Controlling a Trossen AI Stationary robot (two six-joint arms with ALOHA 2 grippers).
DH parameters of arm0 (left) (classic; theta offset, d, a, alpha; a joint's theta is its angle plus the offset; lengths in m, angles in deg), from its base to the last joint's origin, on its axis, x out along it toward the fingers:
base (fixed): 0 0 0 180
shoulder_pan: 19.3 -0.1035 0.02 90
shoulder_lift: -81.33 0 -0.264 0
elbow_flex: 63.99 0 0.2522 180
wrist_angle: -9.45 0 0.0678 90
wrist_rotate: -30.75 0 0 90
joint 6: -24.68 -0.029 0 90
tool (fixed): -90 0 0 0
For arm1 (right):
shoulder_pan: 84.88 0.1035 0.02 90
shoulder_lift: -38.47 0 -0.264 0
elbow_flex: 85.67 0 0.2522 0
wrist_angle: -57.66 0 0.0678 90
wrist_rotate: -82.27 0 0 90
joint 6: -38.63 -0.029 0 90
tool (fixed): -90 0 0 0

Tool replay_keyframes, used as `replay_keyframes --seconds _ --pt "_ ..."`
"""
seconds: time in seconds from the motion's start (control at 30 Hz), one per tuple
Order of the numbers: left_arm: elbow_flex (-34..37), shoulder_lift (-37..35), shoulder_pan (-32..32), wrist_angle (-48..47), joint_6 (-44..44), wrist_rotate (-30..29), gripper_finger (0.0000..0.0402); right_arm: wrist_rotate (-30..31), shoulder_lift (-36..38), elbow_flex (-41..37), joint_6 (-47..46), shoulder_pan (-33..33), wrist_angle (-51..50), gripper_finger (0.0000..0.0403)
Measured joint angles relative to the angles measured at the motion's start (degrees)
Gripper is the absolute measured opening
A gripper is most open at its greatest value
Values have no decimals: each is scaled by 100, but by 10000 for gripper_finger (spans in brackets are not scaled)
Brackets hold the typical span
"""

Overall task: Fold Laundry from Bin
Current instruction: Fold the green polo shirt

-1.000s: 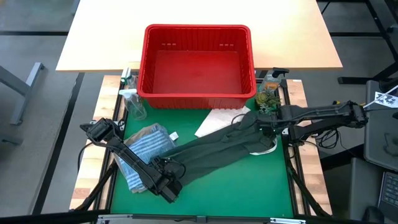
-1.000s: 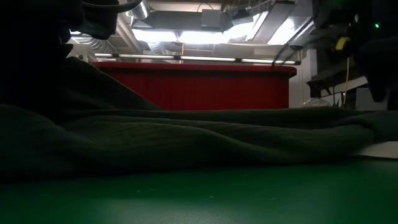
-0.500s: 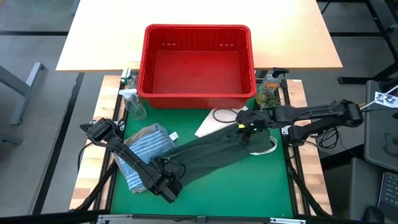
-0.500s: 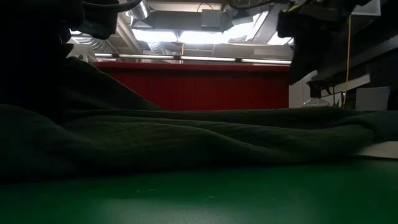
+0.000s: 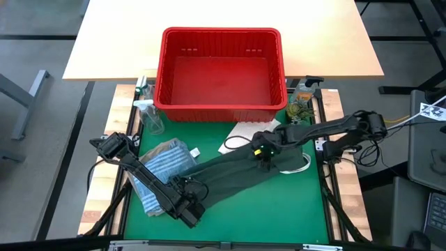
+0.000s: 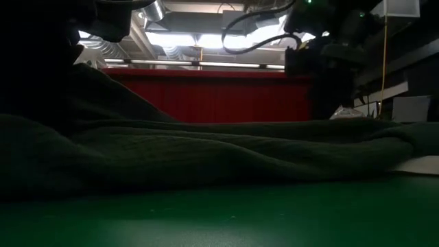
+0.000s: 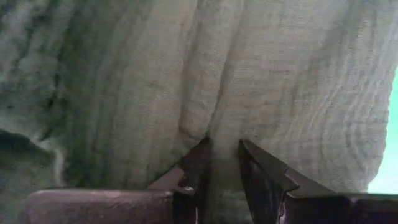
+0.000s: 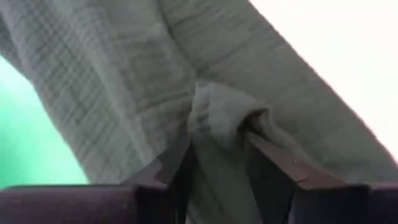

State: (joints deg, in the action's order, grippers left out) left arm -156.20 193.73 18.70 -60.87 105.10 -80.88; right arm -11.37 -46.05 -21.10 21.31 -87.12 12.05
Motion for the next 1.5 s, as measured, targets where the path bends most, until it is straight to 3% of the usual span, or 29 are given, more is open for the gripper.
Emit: replay_keyframes --seconds 0.23,0.43,0.57,0.77,0.97,1.4,1.5 --pt "0 0 1 66 0 -16 80 144 -78 0 302 0 223 143" --pt "1 0 2 68 2 -22 80 -225 -78 0 307 0 181 139" --pt "1 0 2 71 1 -22 80 -350 -78 0 307 0 183 105" --pt "1 0 2 71 2 -22 80 -350 -78 0 309 0 289 13" --pt "1 0 2 71 2 -22 80 -322 -78 42 279 0 643 17" --pt "1 0 2 71 2 -28 80 1567 -107 186 419 -4 1118 5" --pt "1 0 0 71 2 -29 80 1765 -138 190 434 -4 1125 6"
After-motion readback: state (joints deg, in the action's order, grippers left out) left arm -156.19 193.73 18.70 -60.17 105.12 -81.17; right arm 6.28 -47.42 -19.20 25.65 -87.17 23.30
